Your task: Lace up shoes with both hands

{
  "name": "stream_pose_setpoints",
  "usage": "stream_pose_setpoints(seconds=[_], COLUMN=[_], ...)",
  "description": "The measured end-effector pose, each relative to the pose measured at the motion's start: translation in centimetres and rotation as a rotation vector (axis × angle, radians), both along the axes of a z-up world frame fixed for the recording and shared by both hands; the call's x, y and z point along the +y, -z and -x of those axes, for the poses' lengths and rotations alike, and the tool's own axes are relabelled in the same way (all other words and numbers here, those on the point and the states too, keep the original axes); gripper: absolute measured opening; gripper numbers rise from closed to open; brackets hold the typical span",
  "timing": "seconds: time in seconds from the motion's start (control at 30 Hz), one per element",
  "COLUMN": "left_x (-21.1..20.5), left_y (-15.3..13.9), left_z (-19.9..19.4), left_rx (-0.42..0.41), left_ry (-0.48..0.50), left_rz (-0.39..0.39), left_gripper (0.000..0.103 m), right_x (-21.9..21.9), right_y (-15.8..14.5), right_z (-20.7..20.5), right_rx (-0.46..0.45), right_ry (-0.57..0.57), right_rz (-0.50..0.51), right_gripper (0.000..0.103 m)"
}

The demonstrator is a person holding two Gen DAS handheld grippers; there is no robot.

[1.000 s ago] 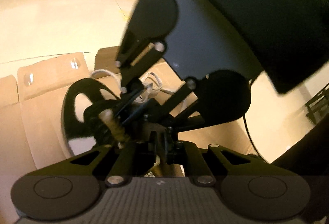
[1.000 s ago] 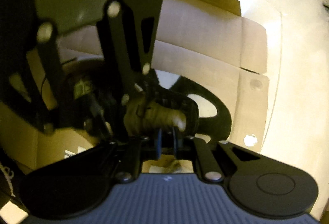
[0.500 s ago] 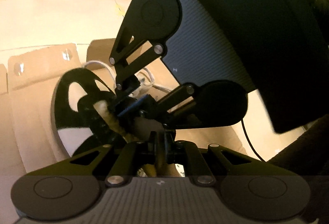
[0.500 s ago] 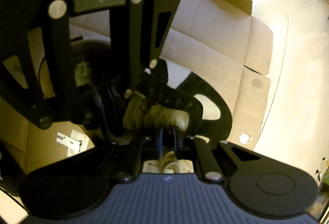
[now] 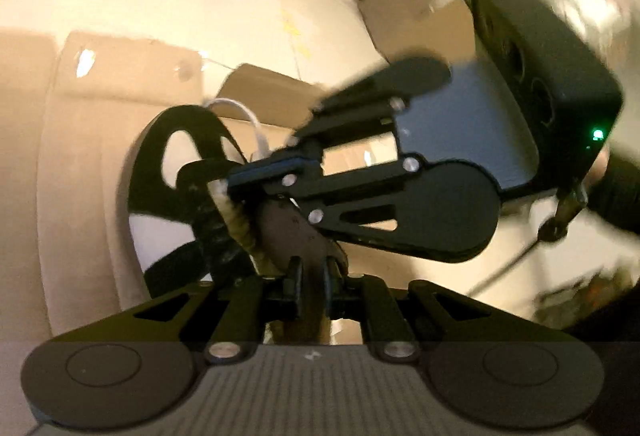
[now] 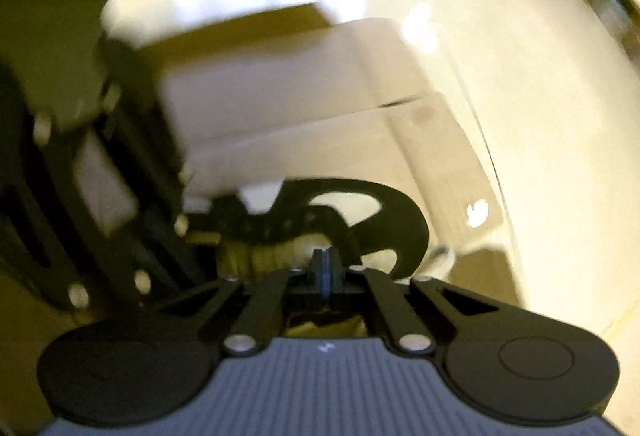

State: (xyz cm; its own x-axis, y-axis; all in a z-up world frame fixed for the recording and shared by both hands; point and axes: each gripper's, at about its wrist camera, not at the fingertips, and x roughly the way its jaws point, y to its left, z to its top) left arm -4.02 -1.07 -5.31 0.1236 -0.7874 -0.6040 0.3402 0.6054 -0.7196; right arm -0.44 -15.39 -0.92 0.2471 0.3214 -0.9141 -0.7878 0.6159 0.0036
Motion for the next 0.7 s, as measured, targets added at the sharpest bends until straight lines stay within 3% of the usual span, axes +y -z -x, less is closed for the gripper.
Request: stream_pose_setpoints(seconds=[0.13,0.17,0.2,0.27,0.37,0.5,0.63,0.7], left_x=[0.9,1.0,0.7,-0.1,-1.3,1.2,0.6,0.5], left_y=[-0.5,-1.0,-1.7,-2.6,-4.0,-4.6,-5.0,-5.1], left_z=[-0.5,-0.8,-1.0,0.0,0.7,2.5,3.0,3.2], left_rx=[0.041,0.022,0.001,-0.037,-0.133,-0.234,-0.284,-0.293], left_ry=[-0.025,-0.012,0.002,0.028,0.099,0.174,0.208,0.213], left_rz=[0.025,0.016,0.007,-0.011,-0.076,-0.148,-0.191,-0.201], left_gripper=[0.015,0.021,0.028,0.032,0.032,0.032,0.032,0.032], right_x=[-1.1,-1.0,-0.6,-0.2,0.2,-0.6,-0.2,0.1], right_y=[-1.0,-1.5,-1.8,-2.7,-3.4,-1.4,-0.3,0.1], right_z=[-1.3,-1.1,-0.5,0.7,2.4,1.5,0.3,-0.2], right_rx=[0.111,0.109,0.098,0.038,0.064,0.065,0.087,0.1], right_ry=[0.174,0.186,0.189,0.183,0.198,0.219,0.218,0.204], right_rz=[-0.093,-0.093,-0.084,-0.031,-0.008,0.006,-0.006,-0.003], right_gripper=[0.001,0.005,0.017,0.026,0.035,0.041,0.042,0.033])
